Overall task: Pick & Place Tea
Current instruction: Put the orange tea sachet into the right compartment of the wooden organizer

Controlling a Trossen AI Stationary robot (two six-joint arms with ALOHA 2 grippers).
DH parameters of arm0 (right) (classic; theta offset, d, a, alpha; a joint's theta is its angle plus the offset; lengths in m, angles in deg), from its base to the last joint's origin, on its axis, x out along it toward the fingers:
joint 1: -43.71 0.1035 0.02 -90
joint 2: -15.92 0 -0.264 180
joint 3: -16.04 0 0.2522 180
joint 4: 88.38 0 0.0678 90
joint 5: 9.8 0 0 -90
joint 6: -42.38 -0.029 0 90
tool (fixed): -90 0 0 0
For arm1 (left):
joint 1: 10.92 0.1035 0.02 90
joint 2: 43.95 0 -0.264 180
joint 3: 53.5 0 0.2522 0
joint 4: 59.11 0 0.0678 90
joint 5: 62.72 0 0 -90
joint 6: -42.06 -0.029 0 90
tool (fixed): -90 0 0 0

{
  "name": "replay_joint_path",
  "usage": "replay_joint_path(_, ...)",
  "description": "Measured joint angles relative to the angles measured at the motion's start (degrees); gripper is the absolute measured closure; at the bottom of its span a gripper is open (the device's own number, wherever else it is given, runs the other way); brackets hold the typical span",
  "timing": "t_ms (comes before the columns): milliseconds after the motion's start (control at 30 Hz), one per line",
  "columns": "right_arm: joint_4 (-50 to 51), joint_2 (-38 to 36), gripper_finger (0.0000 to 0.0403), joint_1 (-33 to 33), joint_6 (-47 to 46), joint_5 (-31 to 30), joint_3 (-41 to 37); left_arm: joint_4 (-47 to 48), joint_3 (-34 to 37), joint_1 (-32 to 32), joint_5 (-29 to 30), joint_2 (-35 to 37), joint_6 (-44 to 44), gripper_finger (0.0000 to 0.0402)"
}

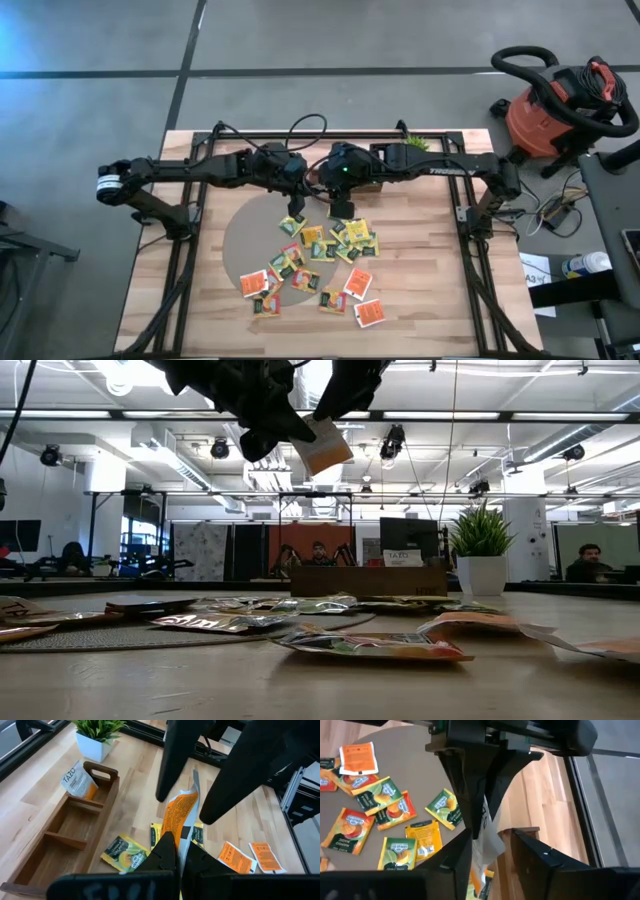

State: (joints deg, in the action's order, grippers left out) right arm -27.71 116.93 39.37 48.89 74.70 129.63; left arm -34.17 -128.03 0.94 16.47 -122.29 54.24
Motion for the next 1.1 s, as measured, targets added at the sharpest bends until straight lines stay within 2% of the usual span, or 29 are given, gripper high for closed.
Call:
replay_joint_path(367,-0.32,0.21,0.0386,0.03,1.59,0.0,-0.02,-0.74,0.04,-0.06,0.28,0.0,0.37,0.0401)
replay_joint_path(433,-0.1,0.19,0.0392,0.04,1.28,-0.02,-0.02,-1.26,0.07,-0.46,1.14,0.01,0.97,0.0398)
replay_joint_path(533,1.02,0.1,0.0394,0.02,-0.86,-0.25,-0.04,-2.9,0.13,-1.56,4.14,-0.05,1.69,0.0374)
replay_joint_path(667,1.23,-0.24,0.0394,-0.13,-2.86,-2.37,-0.4,-2.6,0.09,-3.09,7.46,0.04,2.09,0.0323)
replay_joint_path(800,2.43,-2.39,0.0394,-1.61,-6.06,-5.01,-1.82,0.03,0.09,-5.21,14.89,0.63,2.62,0.0279)
replay_joint_path(967,-1.07,-9.79,0.0394,-5.46,-10.24,-5.16,-10.82,4.33,0.17,-8.43,24.66,3.51,2.22,0.0261)
replay_joint_path(1100,-9.75,-19.17,0.0394,-9.1,-13.98,-3.84,-22.89,3.61,0.97,-10.99,27.68,6.25,1.22,0.026)
